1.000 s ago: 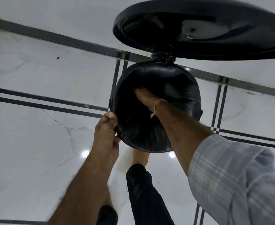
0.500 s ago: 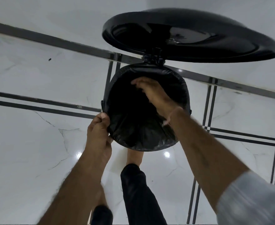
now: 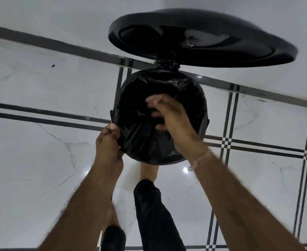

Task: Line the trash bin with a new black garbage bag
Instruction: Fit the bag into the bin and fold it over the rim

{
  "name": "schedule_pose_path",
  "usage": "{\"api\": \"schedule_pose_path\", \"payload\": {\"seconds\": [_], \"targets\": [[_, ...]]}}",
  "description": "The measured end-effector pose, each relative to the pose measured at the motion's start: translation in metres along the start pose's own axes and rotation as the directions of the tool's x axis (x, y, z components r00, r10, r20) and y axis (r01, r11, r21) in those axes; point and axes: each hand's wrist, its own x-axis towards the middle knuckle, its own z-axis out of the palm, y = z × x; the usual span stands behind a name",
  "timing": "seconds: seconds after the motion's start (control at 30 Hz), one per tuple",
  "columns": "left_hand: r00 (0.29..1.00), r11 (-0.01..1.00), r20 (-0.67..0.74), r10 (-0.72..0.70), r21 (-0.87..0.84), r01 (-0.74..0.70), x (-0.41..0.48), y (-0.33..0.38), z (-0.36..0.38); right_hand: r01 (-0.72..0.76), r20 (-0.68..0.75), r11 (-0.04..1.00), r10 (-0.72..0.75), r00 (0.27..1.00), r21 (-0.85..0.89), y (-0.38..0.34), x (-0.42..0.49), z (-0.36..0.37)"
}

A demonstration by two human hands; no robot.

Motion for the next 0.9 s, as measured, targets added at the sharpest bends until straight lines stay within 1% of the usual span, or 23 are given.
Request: {"api": "schedule_pose_path", "payload": {"seconds": [0.03,0.07,0.1,0.17,0.23,0.3,0.37,0.43,0.47,0.53,0.57,0.6,0.63,0.67,0.7,0.73,0.77,0.83,0.9], "targets": [[1.0,1.0,-0.004,0.002,-0.002,-0.002,0.0,0.0,0.0,-0.124,0.142,0.992,0.118,0.983,0.036,0.002,-0.006,0.008],[1.0,1.0,-0.009,0.003,-0.002,-0.003,-0.001,0.0,0.001,-0.224,0.235,0.974,0.215,0.948,0.011,0.006,-0.006,0.016],[1.0,1.0,-0.015,0.001,-0.004,-0.001,0.0,0.001,0.002,-0.295,0.284,0.955,0.289,0.914,-0.023,0.012,0.0,0.023],[1.0,1.0,-0.03,0.001,-0.002,-0.001,0.002,0.0,0.002,-0.406,0.289,0.914,0.39,0.874,-0.005,0.028,0.02,0.036],[0.999,1.0,-0.04,0.005,-0.002,-0.005,0.006,-0.003,0.001,-0.502,0.241,0.862,0.474,0.847,0.068,0.045,0.041,0.045],[0.999,1.0,-0.036,0.015,-0.002,-0.015,0.011,-0.005,-0.001,-0.537,0.194,0.842,0.519,0.833,0.051,0.061,0.058,0.05],[0.999,0.999,-0.019,0.032,0.002,-0.032,0.013,-0.004,-0.002,-0.513,0.147,0.858,0.51,0.847,-0.019,0.07,0.069,0.052],[0.999,0.999,-0.02,0.041,0.013,-0.04,0.013,-0.005,-0.005,-0.446,0.102,0.891,0.453,0.886,-0.085,0.069,0.069,0.051],[0.999,0.999,-0.021,0.047,0.021,-0.046,0.012,-0.005,-0.006,-0.373,0.091,0.919,0.385,0.918,-0.131,0.064,0.063,0.046],[0.999,0.998,-0.022,0.046,0.037,-0.045,0.006,-0.004,-0.004,-0.133,0.043,0.951,0.15,0.988,-0.279,0.052,0.034,0.025],[0.999,0.998,-0.028,0.046,0.044,-0.045,0.004,-0.004,-0.003,-0.013,0.023,0.922,0.024,0.999,-0.387,0.048,0.016,0.014],[0.998,0.998,-0.034,0.045,0.047,-0.043,0.002,-0.002,-0.001,0.064,0.033,0.859,-0.056,0.998,-0.509,0.044,-0.002,0.002],[0.998,0.998,-0.042,0.044,0.045,-0.042,0.0,-0.001,0.001,0.089,0.063,0.78,-0.063,0.996,-0.619,0.042,-0.015,-0.007],[0.998,0.998,-0.048,0.044,0.04,-0.042,-0.001,0.0,0.003,0.074,0.096,0.7,-0.008,0.995,-0.71,0.042,-0.021,-0.014],[0.998,0.998,-0.05,0.047,0.032,-0.045,-0.002,0.0,0.004,0.05,0.127,0.621,0.08,0.989,-0.782,0.047,-0.02,-0.018],[0.998,0.998,-0.05,0.05,0.026,-0.049,-0.002,0.0,0.006,0.025,0.15,0.552,0.183,0.972,-0.833,0.052,-0.013,-0.019],[0.997,0.998,-0.049,0.052,0.025,-0.051,-0.002,0.0,0.006,0.004,0.169,0.511,0.278,0.946,-0.86,0.056,-0.004,-0.018],[0.997,0.998,-0.053,0.054,0.018,-0.053,-0.002,0.0,0.006,-0.005,0.211,0.487,0.39,0.896,-0.874,0.064,0.016,-0.012],[0.997,0.999,-0.063,0.049,0.012,-0.048,0.001,-0.001,0.005,-0.033,0.234,0.514,0.446,0.864,-0.857,0.07,0.035,-0.003]]}}
